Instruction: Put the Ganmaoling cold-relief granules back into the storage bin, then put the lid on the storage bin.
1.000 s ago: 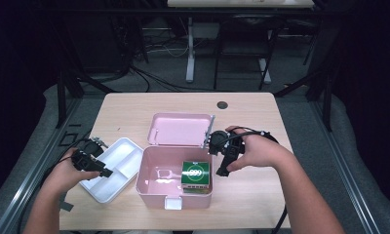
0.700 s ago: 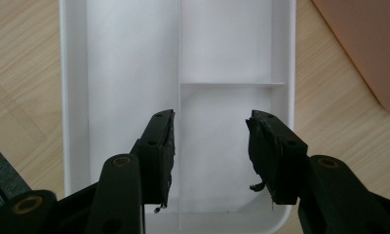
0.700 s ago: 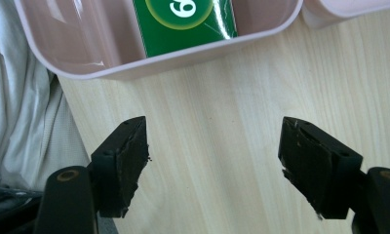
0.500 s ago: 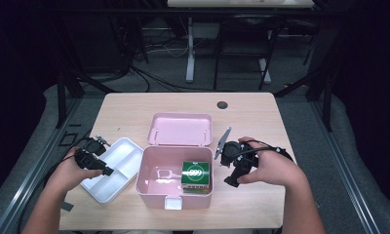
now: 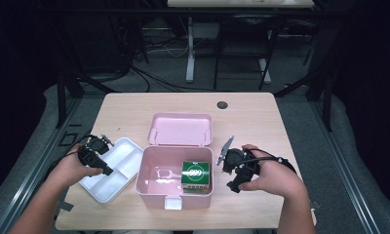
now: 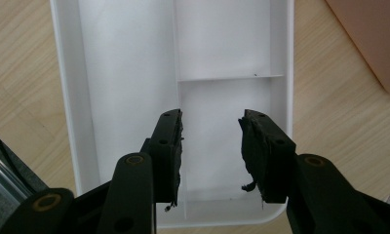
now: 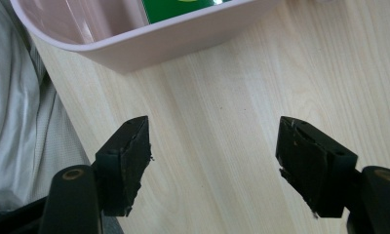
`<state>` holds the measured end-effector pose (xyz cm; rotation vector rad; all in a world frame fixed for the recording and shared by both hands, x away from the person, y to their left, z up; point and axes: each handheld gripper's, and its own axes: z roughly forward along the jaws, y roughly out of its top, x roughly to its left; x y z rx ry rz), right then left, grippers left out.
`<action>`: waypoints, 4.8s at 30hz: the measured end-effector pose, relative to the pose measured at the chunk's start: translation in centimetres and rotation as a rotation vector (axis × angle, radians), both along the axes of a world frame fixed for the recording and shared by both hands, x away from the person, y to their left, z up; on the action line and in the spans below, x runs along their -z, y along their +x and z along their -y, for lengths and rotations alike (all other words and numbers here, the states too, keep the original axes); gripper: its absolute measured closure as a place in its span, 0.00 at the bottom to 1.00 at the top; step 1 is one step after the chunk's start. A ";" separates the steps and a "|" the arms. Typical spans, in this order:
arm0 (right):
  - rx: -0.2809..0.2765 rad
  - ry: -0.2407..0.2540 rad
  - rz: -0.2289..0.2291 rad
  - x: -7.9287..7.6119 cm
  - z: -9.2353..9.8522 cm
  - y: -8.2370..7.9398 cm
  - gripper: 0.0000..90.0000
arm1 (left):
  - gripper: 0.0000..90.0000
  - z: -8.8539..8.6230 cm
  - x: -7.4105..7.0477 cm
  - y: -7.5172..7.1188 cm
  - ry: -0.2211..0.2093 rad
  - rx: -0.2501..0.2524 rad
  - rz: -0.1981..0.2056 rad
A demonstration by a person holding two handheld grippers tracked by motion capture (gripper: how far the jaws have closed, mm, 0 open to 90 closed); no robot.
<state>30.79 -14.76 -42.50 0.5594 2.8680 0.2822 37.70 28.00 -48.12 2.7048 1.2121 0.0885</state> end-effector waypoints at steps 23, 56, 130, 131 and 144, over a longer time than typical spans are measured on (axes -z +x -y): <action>0.042 0.035 0.009 1.1 1.4 0.9 0.31 | 0.83 0.5 3.4 3.4 0.077 -0.032 -0.092; 0.051 0.042 0.024 1.1 1.4 0.8 0.31 | 0.99 1.0 6.2 4.3 0.132 -0.020 -0.154; 0.099 0.034 -0.008 2.3 2.4 1.8 0.31 | 0.99 7.3 -9.4 0.2 0.187 0.442 -0.022; 0.099 0.034 -0.008 2.3 2.4 1.8 0.31 | 0.99 7.7 -9.4 0.2 0.187 0.446 -0.024; 0.119 0.040 -0.015 2.4 3.0 2.1 0.31 | 0.99 12.8 -9.5 -0.3 0.199 0.599 -0.009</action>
